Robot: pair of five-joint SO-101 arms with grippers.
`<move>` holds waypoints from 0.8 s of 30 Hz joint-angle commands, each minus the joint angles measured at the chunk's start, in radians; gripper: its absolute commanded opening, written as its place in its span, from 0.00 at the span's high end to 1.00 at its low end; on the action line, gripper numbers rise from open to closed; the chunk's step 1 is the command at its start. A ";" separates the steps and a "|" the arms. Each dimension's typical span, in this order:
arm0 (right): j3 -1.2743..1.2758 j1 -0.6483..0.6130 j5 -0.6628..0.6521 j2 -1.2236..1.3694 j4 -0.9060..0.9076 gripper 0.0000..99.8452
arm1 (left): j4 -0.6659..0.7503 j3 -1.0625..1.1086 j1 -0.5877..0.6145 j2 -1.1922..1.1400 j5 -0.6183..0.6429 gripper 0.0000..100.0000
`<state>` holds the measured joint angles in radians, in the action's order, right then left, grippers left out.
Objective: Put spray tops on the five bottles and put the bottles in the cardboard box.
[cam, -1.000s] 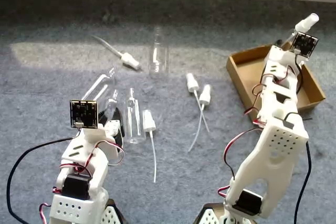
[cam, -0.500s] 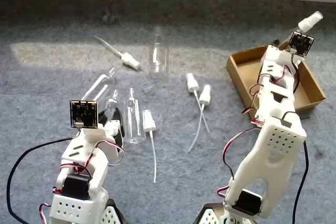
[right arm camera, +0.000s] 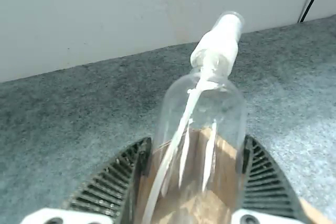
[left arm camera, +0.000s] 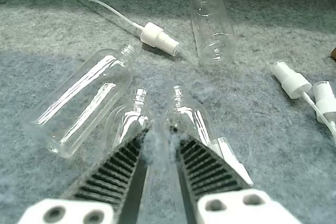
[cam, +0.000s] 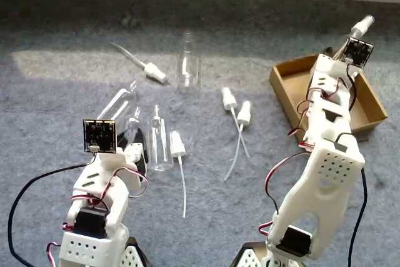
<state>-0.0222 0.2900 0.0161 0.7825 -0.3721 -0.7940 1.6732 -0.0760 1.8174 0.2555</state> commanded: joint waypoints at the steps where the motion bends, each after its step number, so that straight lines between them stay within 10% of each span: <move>1: -0.030 0.002 0.005 -0.012 0.007 0.78 | 0.023 0.022 0.005 0.004 -0.015 0.99; 7: -0.036 0.021 0.005 -0.012 0.004 0.94 | 0.023 0.022 0.005 0.004 -0.015 0.99; 24: 0.096 0.035 0.003 -0.352 0.015 0.94 | 0.023 0.022 0.005 0.004 -0.015 0.99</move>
<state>0.0453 0.3161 0.0161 0.5861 -0.3598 -0.7940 1.6732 -0.0760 1.8174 0.2555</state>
